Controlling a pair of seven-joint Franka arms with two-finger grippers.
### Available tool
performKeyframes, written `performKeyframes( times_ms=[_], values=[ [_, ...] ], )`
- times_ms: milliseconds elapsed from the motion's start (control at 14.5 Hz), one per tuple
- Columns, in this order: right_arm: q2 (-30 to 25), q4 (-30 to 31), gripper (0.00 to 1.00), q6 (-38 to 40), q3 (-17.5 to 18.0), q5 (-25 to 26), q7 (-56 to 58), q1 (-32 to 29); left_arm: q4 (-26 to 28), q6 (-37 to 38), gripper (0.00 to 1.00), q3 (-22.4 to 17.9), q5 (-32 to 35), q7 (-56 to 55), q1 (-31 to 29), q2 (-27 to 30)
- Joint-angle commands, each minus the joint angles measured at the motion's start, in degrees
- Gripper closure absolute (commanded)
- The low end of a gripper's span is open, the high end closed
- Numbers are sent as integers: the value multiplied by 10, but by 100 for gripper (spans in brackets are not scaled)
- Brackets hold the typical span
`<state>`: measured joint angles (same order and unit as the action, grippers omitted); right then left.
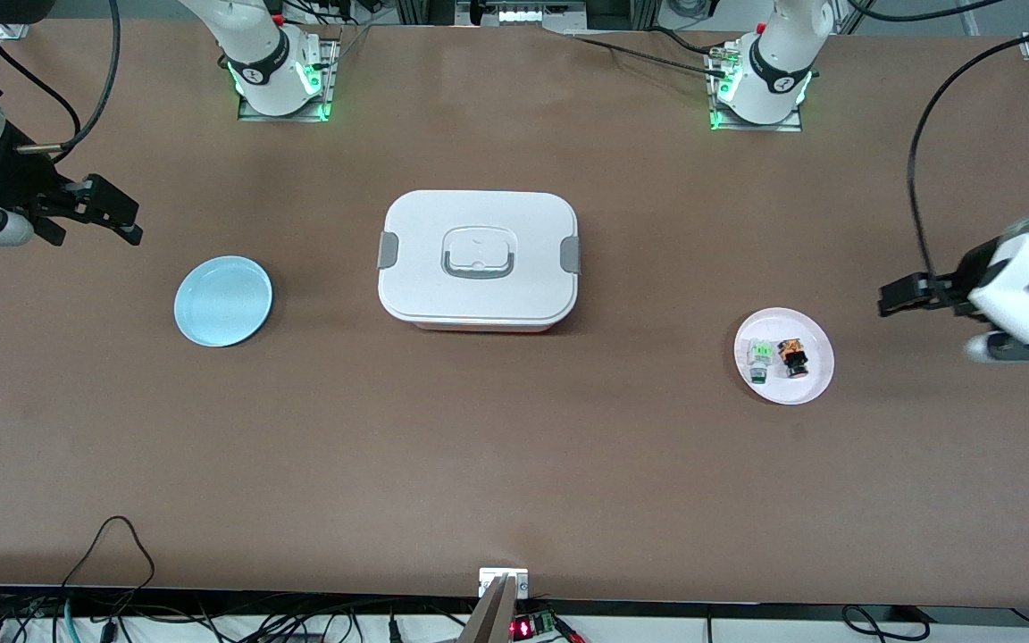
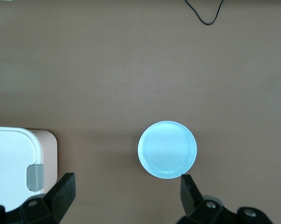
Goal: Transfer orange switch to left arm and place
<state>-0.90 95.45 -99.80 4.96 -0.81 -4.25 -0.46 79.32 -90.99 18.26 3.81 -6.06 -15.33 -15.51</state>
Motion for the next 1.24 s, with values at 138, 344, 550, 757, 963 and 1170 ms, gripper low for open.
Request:
performKeyframes(
  times_ms=[138,344,550,757,963,1170],
  values=[
    [3,-12,0,13,-4,11,-5,7,150,-72,0,-114,-18,17,97,143],
    [5,-12,0,10,-4,9,-8,4,204,-76,0,-136,-14,17,112,177],
    [5,-12,0,11,-4,8,-8,7,198,-75,0,-148,-13,18,141,174],
    [5,-12,0,9,-4,9,-8,7,192,-70,0,-146,-12,18,132,164],
    [5,-12,0,12,-4,9,-8,7,186,-56,0,-144,-13,18,131,161],
    [5,-12,0,13,-4,9,-8,6,179,-55,0,-144,-13,16,131,156]
  ],
)
